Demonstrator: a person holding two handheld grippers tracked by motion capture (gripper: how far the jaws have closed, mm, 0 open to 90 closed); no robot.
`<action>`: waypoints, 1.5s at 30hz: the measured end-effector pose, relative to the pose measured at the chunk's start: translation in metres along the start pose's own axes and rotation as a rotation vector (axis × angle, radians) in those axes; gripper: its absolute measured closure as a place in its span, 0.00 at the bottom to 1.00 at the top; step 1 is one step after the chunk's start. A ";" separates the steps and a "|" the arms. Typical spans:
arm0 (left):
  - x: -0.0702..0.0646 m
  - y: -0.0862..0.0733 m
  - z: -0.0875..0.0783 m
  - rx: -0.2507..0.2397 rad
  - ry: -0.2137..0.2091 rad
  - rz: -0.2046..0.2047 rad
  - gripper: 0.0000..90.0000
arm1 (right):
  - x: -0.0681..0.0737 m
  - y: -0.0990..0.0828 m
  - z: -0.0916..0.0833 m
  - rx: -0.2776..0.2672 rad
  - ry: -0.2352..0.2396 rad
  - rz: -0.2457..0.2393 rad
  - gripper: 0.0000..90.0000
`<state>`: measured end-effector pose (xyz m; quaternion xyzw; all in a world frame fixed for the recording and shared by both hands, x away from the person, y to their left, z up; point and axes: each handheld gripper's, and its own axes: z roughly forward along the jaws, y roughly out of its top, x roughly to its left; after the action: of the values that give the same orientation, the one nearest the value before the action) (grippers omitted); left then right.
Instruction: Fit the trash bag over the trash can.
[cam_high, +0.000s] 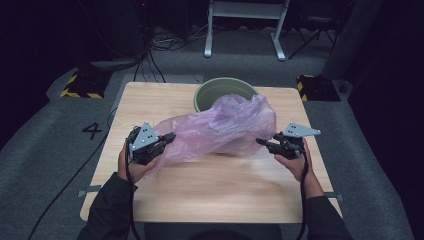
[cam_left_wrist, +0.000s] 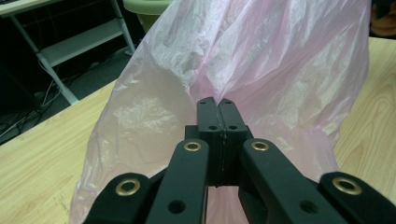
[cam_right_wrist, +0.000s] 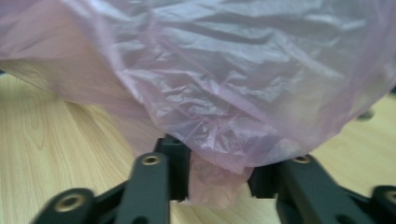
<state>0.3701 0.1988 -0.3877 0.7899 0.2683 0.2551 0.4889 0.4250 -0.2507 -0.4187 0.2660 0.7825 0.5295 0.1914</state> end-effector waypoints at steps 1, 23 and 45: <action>0.000 0.000 0.000 0.000 0.002 0.000 1.00 | 0.003 0.003 -0.005 -0.012 -0.013 -0.021 0.87; 0.009 -0.002 -0.019 -0.030 0.043 -0.009 1.00 | 0.010 0.149 0.045 0.068 -0.073 -0.233 0.99; 0.001 0.008 -0.028 -0.047 0.071 0.014 1.00 | -0.013 0.143 0.075 0.365 -0.016 -0.110 0.26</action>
<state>0.3535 0.2146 -0.3688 0.7704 0.2740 0.2928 0.4956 0.5093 -0.1610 -0.3128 0.2572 0.8773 0.3654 0.1752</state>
